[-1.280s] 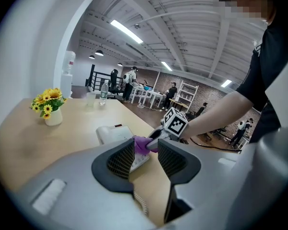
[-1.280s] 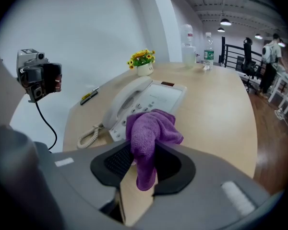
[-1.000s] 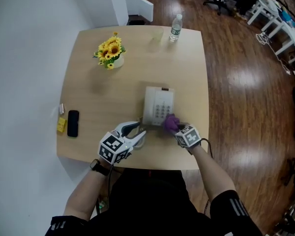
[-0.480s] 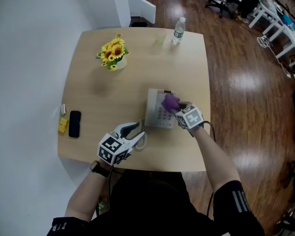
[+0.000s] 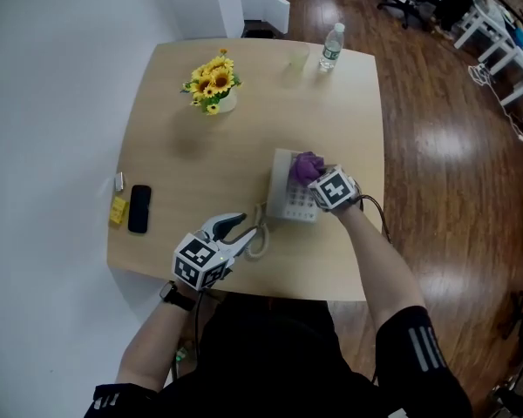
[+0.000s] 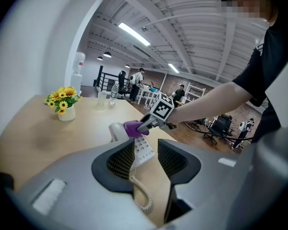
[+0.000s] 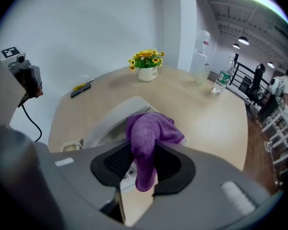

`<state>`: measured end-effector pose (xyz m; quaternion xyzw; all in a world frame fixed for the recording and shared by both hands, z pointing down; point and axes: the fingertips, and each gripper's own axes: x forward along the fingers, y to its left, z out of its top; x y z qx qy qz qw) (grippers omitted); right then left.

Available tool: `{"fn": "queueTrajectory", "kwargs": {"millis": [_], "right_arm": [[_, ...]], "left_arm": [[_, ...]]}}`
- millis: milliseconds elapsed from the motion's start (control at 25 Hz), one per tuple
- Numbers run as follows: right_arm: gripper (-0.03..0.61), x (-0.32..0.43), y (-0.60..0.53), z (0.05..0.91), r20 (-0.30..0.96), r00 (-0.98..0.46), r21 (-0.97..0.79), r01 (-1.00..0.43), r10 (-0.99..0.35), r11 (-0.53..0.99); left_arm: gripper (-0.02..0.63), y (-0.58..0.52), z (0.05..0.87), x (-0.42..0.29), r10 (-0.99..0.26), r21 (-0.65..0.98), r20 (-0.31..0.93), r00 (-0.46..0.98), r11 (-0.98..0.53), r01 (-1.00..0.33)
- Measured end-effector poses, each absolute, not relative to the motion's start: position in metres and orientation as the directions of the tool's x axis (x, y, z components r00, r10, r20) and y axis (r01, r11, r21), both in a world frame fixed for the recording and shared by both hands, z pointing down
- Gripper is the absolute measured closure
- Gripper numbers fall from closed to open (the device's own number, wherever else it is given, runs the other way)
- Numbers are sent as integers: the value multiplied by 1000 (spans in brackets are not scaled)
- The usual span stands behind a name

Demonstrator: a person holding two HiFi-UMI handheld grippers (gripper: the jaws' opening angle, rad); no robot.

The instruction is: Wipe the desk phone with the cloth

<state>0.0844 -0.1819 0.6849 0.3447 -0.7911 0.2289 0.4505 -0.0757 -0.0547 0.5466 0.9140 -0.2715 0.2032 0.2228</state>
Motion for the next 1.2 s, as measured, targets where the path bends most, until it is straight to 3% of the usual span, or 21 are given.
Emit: {"fn": "queueTrajectory", "kwargs": {"millis": [680,1000,1200], "right_arm": [[448,56,-38,722,861,-444,-197,-740,-247,643],[446,71,-135,673,807,-433,-117,-784,-401,610],[445,70,-201,652,823,-380,-44,-783,-422,620]], "left_arm": [[468,-57,538,-56,-379,289,467,799,-789,-543],[468,-55,537,-68,-391,285,471,790,-781,-556],[468,-50,539,-79,-405,283,483,776,-767,-576]]}}
